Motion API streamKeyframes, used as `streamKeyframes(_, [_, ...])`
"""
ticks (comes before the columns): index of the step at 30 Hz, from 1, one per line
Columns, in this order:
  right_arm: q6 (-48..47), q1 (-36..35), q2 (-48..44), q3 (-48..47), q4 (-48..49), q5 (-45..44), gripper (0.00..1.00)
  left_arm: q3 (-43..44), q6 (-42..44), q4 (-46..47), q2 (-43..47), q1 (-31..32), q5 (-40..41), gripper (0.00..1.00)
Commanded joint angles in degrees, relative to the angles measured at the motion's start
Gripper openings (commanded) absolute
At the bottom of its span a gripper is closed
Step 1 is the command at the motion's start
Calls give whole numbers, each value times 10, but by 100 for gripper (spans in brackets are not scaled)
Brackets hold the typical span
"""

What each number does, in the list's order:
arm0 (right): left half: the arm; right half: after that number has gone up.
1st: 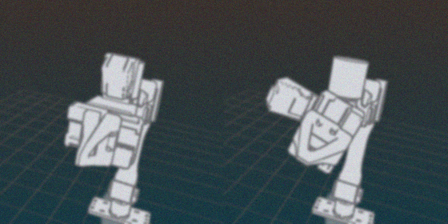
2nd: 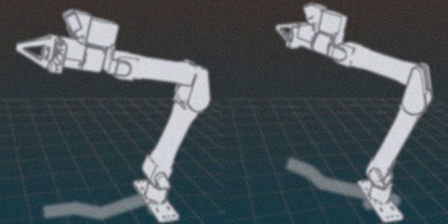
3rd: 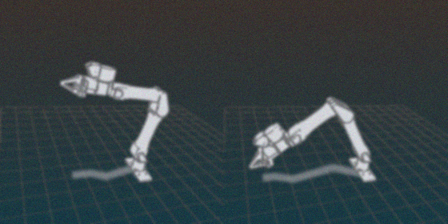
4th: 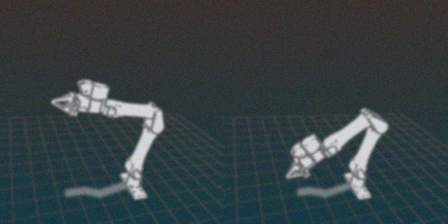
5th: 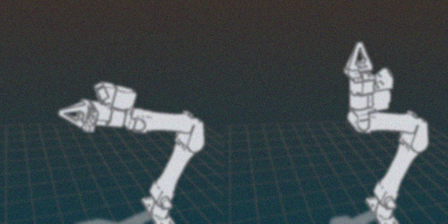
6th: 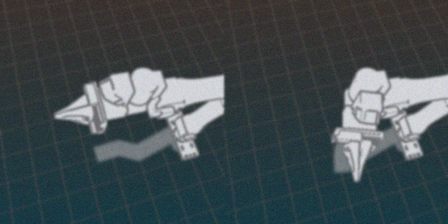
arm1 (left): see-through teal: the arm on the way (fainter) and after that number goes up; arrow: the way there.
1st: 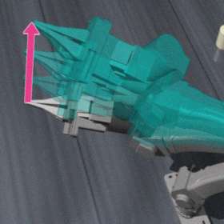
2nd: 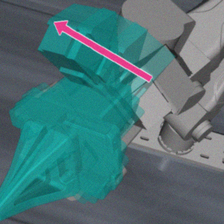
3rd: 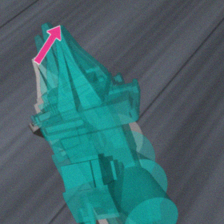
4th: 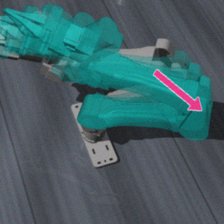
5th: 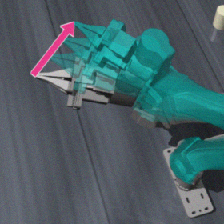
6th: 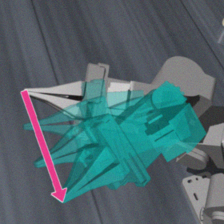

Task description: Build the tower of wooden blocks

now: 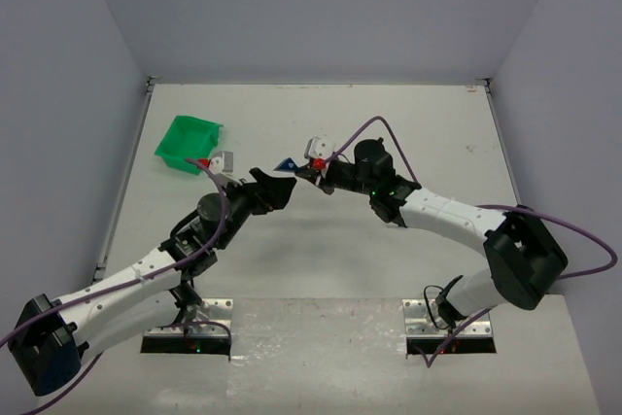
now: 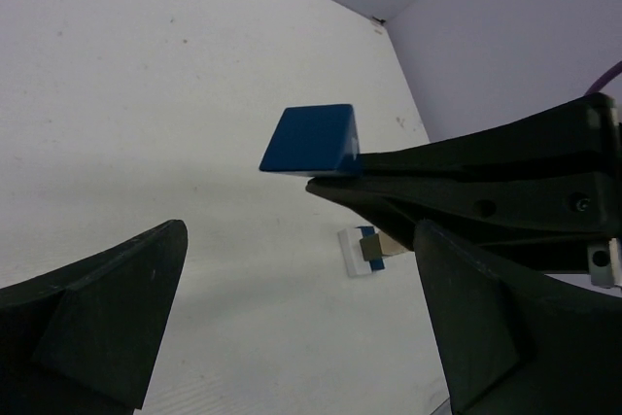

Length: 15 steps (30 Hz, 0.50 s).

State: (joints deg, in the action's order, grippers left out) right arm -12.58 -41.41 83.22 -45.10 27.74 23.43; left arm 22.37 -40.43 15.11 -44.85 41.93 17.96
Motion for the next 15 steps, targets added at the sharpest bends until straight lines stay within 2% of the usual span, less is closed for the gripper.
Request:
streamKeyframes(1, [11,-3,-10,-9,-8,7,0,2,21,113,-6,0,-28,100])
streamKeyframes(5, [9,-3,-10,-10,-15,7,0,-2,24,142,-9,0,-33,100])
streamKeyframes(11, [15,-3,-21,-6,-11,7,0,8,18,137,-16,0,-36,85])
streamKeyframes(15, [24,-3,-29,-2,-7,7,0,7,15,145,-24,0,-46,81])
